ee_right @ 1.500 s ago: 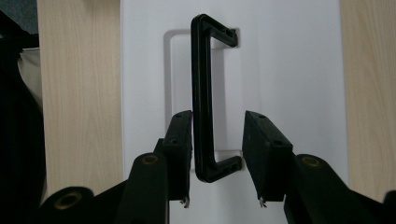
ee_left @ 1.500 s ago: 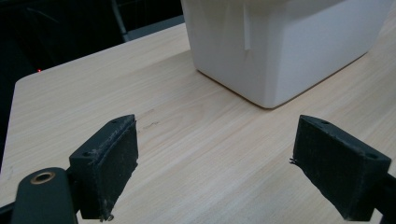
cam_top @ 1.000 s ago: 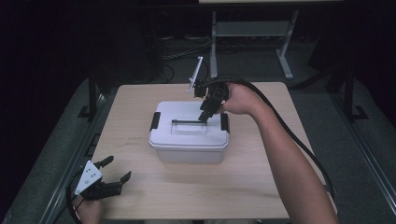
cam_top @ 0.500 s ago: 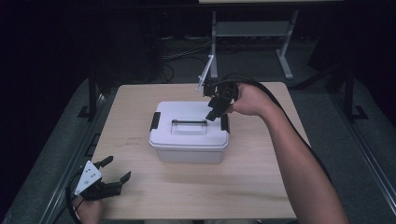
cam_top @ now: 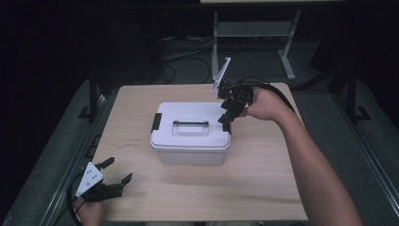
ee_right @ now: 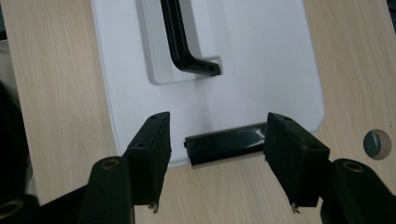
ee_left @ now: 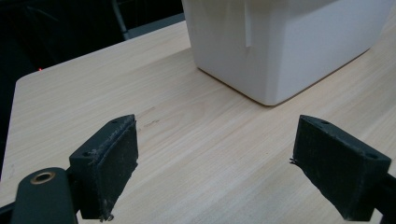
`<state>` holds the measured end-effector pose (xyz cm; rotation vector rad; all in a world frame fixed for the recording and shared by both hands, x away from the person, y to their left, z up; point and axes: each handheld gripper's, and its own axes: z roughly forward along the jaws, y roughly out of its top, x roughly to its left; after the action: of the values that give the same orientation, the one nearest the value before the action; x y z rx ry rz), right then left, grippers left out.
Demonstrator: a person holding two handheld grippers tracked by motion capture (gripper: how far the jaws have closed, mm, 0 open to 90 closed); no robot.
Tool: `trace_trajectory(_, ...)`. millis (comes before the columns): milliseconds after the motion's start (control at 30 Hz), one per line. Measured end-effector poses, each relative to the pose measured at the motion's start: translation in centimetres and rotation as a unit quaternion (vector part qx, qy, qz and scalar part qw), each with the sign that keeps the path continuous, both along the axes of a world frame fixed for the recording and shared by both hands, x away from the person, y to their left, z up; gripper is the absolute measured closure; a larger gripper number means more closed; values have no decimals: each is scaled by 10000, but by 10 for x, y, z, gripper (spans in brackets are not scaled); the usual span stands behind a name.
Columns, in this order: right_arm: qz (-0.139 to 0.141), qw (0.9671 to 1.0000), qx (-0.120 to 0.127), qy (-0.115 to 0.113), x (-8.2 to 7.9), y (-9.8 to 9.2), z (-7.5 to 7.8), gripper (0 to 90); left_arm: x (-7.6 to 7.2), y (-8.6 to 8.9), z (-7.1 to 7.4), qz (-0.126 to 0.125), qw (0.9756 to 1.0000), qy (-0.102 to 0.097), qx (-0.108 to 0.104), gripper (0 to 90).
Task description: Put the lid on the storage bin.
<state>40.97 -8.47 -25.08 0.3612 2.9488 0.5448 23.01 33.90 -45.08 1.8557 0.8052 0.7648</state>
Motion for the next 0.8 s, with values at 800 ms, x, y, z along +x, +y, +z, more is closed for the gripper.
trace_trajectory(800, -353, 9993, 90, 47, -9, -39, -15, 357, 1, -3, 0, -27, 10000, 6, 11, 135)
